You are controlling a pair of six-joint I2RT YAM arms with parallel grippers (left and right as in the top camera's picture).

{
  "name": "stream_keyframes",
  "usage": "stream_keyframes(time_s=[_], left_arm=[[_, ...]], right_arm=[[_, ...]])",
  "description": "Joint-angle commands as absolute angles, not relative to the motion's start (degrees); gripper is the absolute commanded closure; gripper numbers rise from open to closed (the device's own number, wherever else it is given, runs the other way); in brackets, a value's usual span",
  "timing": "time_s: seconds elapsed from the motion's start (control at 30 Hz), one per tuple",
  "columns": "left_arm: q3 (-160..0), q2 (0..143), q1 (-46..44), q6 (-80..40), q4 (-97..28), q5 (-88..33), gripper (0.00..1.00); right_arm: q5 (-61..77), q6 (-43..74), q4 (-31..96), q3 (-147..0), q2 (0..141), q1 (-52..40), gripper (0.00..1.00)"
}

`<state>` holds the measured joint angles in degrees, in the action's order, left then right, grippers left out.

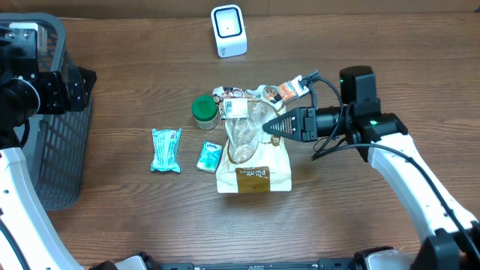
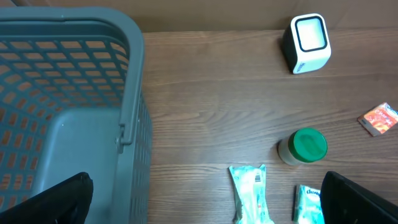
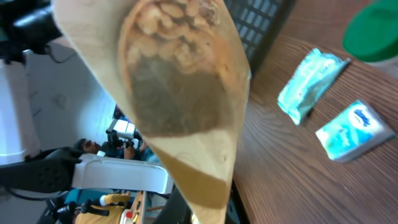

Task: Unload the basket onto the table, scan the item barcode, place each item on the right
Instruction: 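Lift the Pantree bag upright with the right gripper, then raise the Pantree bag toward the white scanner with the right gripper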

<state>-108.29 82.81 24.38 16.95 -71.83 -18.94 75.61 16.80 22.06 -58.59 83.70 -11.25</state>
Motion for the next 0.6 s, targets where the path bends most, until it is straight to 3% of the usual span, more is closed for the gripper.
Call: stream_keyframes(time_s=[0.0,0.13,0.27,0.57], left_arm=[[-108.07,83.15,24.36,18.04,-71.81,-19.92,0.0],[-108.07,83.15,24.36,18.04,-71.81,-19.92,0.0],[-108.07,83.15,24.36,18.02,-71.81,-19.92,0.0],[-108.07,83.15,24.36,18.02,-71.81,-19.92,0.0]], right_arm=[[76.34,20.38,21.56,-59.7,80.29,-10.31,0.96],[68.77,23.0,22.2,-59.79,78.54,-10.83,0.96],[59.68,21.74,30.94,-62.81,78.32,-12.75,0.96],[18.65,13.23,59.92,-86.87,81.6,-20.49,0.96]])
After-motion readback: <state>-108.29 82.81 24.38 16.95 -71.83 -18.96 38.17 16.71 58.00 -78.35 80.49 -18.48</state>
